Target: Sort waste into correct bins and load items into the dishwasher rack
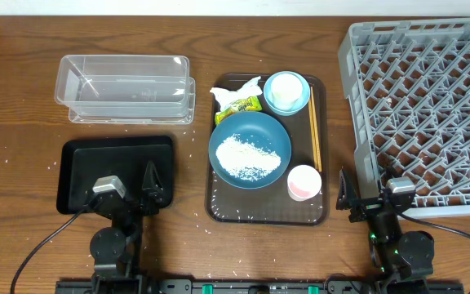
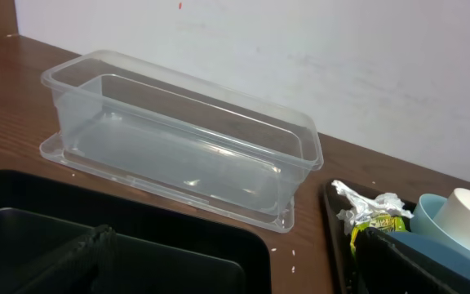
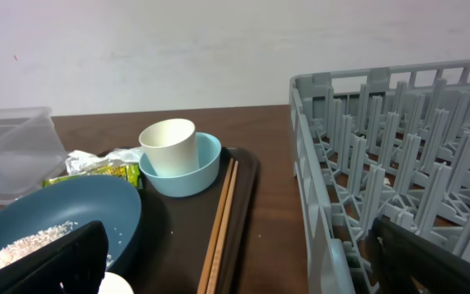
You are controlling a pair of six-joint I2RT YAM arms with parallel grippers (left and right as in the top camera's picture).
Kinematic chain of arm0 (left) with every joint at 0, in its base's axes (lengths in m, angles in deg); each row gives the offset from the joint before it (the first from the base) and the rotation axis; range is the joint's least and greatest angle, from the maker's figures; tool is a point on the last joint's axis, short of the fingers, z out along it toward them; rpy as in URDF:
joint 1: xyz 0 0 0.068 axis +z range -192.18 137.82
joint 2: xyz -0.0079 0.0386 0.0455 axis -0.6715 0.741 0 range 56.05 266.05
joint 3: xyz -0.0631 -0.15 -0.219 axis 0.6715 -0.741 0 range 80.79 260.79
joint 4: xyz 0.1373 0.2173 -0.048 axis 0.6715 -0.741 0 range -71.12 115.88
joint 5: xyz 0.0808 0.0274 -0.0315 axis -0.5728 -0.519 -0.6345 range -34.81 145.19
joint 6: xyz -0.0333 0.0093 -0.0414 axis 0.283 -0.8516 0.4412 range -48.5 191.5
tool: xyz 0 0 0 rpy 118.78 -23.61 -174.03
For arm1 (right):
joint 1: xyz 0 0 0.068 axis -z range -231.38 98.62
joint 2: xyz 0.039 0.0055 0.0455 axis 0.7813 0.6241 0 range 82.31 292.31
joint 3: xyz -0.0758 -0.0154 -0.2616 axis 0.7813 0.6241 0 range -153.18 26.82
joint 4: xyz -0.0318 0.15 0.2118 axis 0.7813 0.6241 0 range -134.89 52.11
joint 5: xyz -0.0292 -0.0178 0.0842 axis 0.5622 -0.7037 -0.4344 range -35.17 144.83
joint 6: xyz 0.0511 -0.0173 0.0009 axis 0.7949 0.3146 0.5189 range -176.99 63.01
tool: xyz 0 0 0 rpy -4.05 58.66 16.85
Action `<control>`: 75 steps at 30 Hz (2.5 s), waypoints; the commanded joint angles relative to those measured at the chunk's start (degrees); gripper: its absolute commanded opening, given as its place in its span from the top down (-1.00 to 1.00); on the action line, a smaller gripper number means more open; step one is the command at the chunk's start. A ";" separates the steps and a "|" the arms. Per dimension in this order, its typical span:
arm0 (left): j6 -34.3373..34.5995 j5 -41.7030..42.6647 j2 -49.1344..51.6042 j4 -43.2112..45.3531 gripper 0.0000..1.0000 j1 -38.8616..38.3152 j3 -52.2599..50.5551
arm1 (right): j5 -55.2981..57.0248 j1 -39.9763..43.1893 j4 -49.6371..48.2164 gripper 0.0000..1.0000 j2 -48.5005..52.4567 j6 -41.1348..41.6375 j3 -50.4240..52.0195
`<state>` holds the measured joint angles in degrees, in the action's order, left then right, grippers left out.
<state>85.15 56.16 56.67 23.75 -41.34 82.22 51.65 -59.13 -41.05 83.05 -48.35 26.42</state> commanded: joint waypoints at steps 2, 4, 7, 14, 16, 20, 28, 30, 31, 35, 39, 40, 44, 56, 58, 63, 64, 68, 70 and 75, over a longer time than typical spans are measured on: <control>-0.55 -0.31 -0.39 -1.95 -0.90 -0.28 -1.20 | 0.15 0.28 0.24 -0.99 0.02 -0.59 0.09; -0.55 -0.31 -0.39 -1.95 -0.90 -0.28 -1.20 | 0.15 0.28 0.24 -0.98 0.02 -0.59 0.09; -0.55 -0.31 -0.39 -1.95 -0.90 -0.28 -1.20 | 0.15 0.28 0.24 -0.98 0.02 -0.59 0.09; -0.55 -0.31 -0.39 -1.95 -0.90 -0.28 -1.20 | 0.15 0.28 0.24 -0.98 0.02 -0.59 0.09; -0.55 -0.31 -0.39 -1.95 -0.90 -0.28 -1.20 | 0.15 0.28 0.24 -0.99 0.02 -0.59 0.09; -0.55 -0.31 -0.39 -1.95 -0.90 -0.28 -1.20 | 0.15 0.28 0.24 -0.98 0.02 -0.59 0.09; -0.55 -0.31 -0.39 -1.95 -0.90 -0.28 -1.20 | -10.40 0.17 -2.58 -0.99 0.02 15.96 0.09; -0.52 -0.31 -0.39 -1.95 -0.90 -0.28 -1.20 | -13.90 0.17 -5.81 -0.98 0.02 25.92 0.09; -0.55 -0.31 -0.39 -1.95 -0.91 -0.28 -1.20 | -14.08 0.17 -7.37 -0.98 0.02 29.66 0.09; -0.55 -0.31 -0.39 -1.95 -0.90 -0.28 -1.20 | -9.25 0.20 -16.35 -0.98 0.02 32.94 0.09; -0.55 -0.31 -0.39 -1.95 -0.90 -0.28 -1.20 | -8.98 0.20 -29.97 -0.99 0.07 32.81 0.09; -0.55 -0.31 -0.39 -1.95 -0.90 -0.28 -1.20 | -8.85 0.20 -32.89 -0.99 0.22 32.15 -0.07; -0.55 -0.31 -0.39 -1.95 -0.90 -0.28 -1.20 | -11.69 0.17 -32.15 -0.98 2.99 25.11 -3.89; -0.55 -0.31 -0.39 -1.95 -0.90 -0.28 -1.20 | -28.61 -1.79 9.92 -0.99 39.30 -0.24 -40.46; -0.55 -0.31 -0.39 -1.95 -0.90 -0.28 -1.20 | -27.41 -4.52 16.33 -0.98 45.13 -5.68 -46.01; -0.55 -0.31 -0.39 -1.95 -0.90 -0.28 -1.20 | -14.47 -15.67 32.28 -0.99 59.78 -14.38 -58.18; -0.55 -0.31 -0.39 -1.95 -0.90 -0.28 -1.20 | -10.69 -18.53 34.82 -0.98 62.99 -15.02 -60.06; -0.55 -0.31 -0.39 -1.95 -0.90 -0.28 -1.20 | 1.86 -26.80 41.79 -0.99 72.94 -14.64 -64.46; -0.55 -0.31 -0.39 -1.95 -0.90 -0.28 -1.20 | 3.43 -29.27 44.70 -0.99 76.52 -13.84 -65.61; -0.55 -0.31 -0.39 -1.95 -0.90 -0.28 -1.20 | 4.26 -32.61 51.98 -0.99 81.24 -13.09 -66.45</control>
<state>84.97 56.40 56.67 23.73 -41.34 82.22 51.51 -90.30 8.94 163.55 -61.05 -38.06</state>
